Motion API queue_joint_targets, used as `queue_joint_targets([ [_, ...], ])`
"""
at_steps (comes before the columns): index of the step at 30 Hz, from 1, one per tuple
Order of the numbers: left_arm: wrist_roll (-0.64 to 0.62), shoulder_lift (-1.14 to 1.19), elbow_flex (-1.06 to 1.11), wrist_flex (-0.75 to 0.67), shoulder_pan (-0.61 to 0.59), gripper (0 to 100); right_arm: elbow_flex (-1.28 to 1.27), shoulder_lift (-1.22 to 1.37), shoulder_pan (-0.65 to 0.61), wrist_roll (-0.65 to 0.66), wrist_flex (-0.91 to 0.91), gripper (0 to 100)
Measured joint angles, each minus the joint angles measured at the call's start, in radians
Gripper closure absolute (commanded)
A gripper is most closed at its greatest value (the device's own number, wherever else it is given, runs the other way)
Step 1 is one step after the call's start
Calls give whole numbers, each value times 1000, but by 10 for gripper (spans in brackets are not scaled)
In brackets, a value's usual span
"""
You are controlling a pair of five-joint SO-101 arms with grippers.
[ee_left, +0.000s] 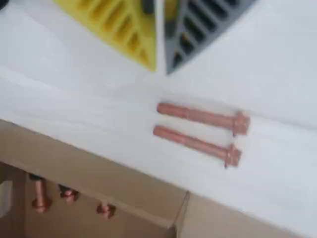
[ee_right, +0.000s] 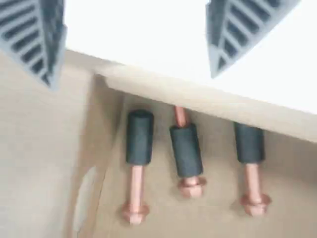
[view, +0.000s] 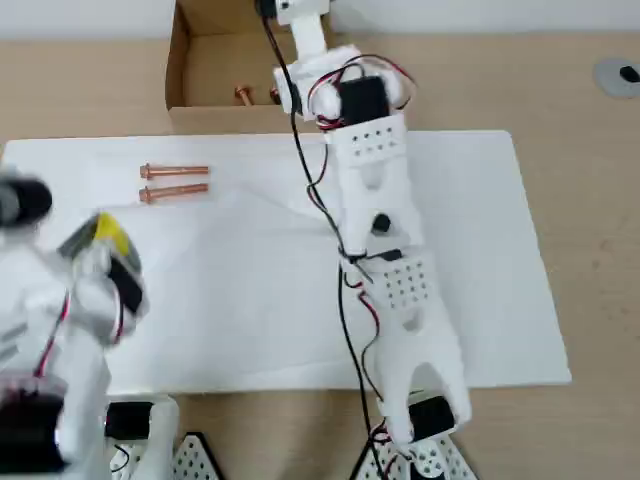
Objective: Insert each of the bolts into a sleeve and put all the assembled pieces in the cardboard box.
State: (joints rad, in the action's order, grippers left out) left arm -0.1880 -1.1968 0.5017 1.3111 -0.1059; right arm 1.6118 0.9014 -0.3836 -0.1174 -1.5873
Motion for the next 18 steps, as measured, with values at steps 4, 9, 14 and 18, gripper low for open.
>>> queue_joint_targets([
  [4, -57, 184, -43, -9, 0, 990, 0, -133, 0, 0, -150, 763],
  [9, -193, 445, -48, -80, -43, 964, 0, -264, 6, 2, -187, 763],
  [14, -425, 704, -81, -216, -149, 914, 2, -342, 28, 0, -187, 763],
  [18, -555, 868, -135, -302, -196, 915, -84, -399, 31, 0, -187, 763],
])
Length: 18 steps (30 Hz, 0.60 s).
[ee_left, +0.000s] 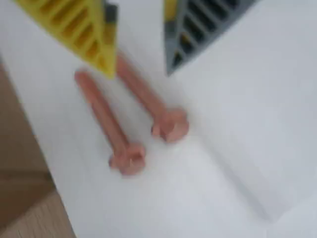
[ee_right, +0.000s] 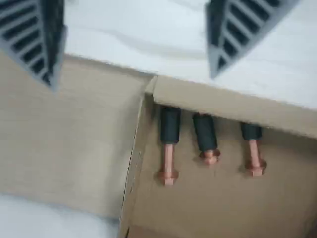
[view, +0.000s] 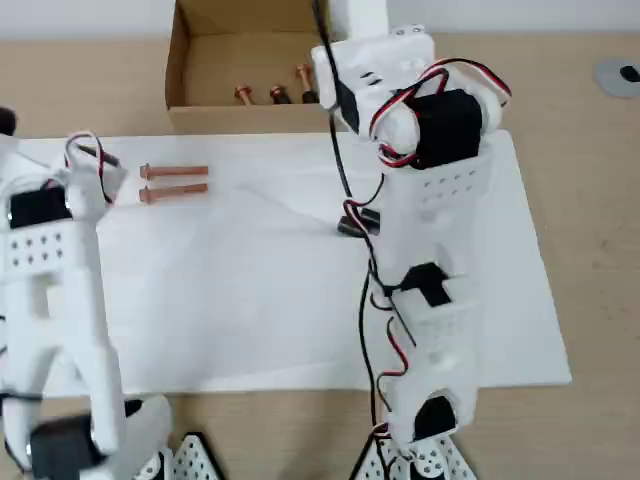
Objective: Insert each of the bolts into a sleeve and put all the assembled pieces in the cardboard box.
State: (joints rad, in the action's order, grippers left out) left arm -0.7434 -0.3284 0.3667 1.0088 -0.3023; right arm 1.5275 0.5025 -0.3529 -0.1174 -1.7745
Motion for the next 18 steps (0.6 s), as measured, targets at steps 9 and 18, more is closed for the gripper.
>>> queue_joint_targets([
  [9, -109, 269, -132, -149, 0, 915, -410, -114, 2, 0, 0, 763],
  [18, -233, 499, -307, -137, 81, 914, -546, -117, 8, 2, 0, 763],
])
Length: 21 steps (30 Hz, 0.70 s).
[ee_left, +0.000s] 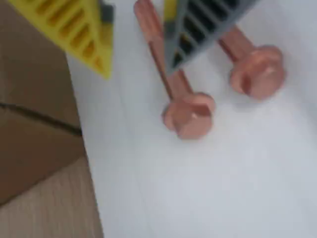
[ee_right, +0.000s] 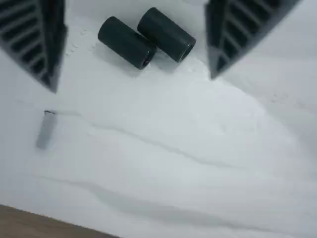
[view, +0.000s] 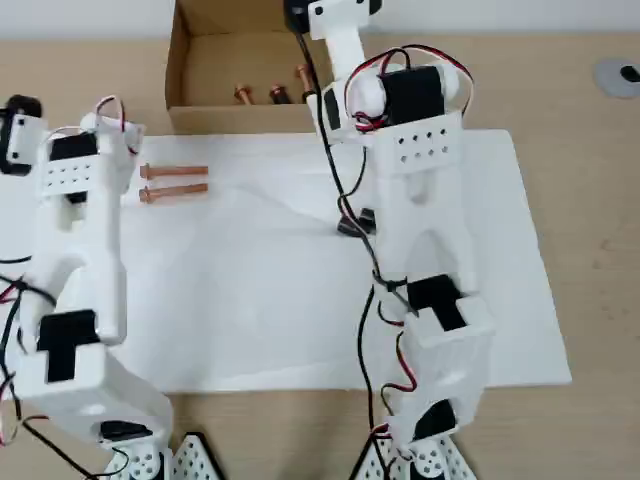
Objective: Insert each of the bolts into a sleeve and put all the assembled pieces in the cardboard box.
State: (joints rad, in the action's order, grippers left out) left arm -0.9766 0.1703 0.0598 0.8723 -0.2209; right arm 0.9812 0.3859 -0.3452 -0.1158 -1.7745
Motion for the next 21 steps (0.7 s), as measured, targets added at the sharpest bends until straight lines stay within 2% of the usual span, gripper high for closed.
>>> queue_joint_targets([
  [2, -12, 29, -51, 49, 15, 908, 0, 0, 17, 0, 0, 763],
  [6, -60, 86, -163, 189, 25, 830, -3, 0, 60, 0, 0, 763],
  [12, -114, 199, -371, 396, 25, 828, -3, 20, 103, 0, 0, 763],
  [21, -117, 451, -669, 549, 25, 829, -5, 84, 103, 0, 0, 763],
])
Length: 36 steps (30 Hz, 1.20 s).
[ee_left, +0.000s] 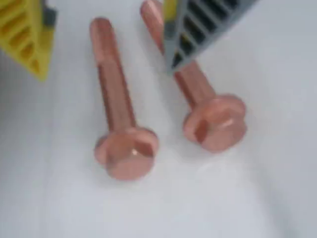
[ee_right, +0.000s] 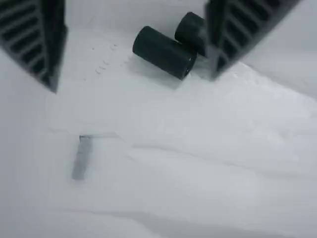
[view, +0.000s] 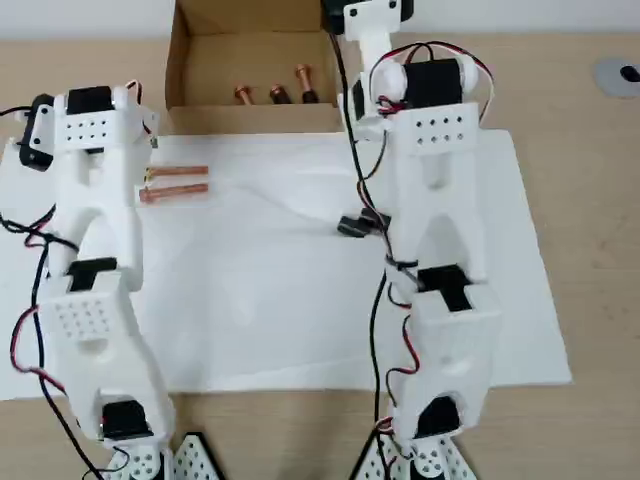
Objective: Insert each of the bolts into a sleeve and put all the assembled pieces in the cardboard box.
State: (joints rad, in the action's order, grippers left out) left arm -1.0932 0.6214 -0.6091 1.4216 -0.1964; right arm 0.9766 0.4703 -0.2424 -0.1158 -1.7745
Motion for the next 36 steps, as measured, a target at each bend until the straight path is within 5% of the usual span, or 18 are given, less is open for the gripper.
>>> queue_joint_targets([
  [13, 0, 327, -423, 143, 15, 829, 0, 2, 0, 0, 0, 763],
  [36, -2, 535, -609, 118, 37, 927, 0, 2, 0, 0, 0, 763],
])
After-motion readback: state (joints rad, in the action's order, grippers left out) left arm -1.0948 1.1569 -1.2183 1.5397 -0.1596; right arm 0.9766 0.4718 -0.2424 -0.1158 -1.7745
